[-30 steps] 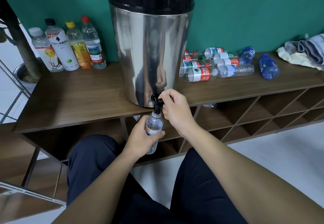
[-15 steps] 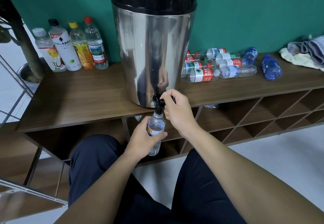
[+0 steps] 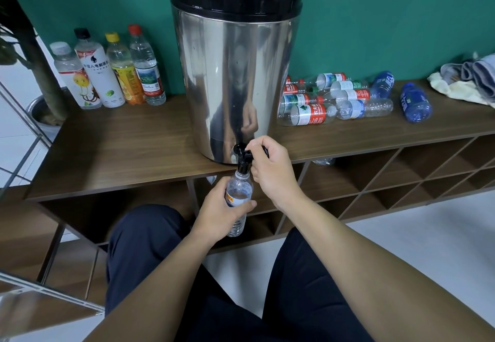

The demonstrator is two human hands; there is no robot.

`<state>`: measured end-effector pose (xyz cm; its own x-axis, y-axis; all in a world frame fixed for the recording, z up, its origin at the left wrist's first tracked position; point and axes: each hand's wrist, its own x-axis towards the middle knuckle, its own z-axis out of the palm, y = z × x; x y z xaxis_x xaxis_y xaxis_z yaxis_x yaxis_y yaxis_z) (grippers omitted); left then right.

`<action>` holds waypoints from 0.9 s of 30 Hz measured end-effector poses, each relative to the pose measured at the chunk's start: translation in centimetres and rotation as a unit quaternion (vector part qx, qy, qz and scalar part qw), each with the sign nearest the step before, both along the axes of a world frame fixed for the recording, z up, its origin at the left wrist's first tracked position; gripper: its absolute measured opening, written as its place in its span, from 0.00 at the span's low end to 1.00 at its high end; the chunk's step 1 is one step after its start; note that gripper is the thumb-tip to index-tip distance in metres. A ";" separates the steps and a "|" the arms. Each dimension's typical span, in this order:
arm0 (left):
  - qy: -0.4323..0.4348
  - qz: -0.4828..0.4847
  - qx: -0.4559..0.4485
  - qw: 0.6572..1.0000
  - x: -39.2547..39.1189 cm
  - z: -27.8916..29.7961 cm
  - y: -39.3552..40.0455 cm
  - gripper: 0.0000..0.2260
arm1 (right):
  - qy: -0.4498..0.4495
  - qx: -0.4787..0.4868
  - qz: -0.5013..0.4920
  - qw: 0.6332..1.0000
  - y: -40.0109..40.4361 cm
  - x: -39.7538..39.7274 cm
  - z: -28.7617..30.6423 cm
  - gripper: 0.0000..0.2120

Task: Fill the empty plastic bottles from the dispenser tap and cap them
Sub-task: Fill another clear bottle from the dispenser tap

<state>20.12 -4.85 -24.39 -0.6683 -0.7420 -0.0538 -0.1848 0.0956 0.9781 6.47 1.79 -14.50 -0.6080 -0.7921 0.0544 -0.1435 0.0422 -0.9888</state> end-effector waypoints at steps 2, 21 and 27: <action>-0.001 0.002 0.004 1.000 0.0 0.1 0.0 0.22 | 0.000 -0.001 -0.002 1.000 0.0 0.0 -0.1 0.11; 0.001 0.004 0.006 1.000 -0.1 0.1 0.0 0.23 | -0.015 -0.010 -0.004 1.000 -0.2 0.0 -0.3 0.10; -0.004 0.002 0.006 1.000 0.0 0.2 -0.1 0.23 | -0.013 -0.008 -0.003 1.000 -0.2 -0.1 -0.3 0.10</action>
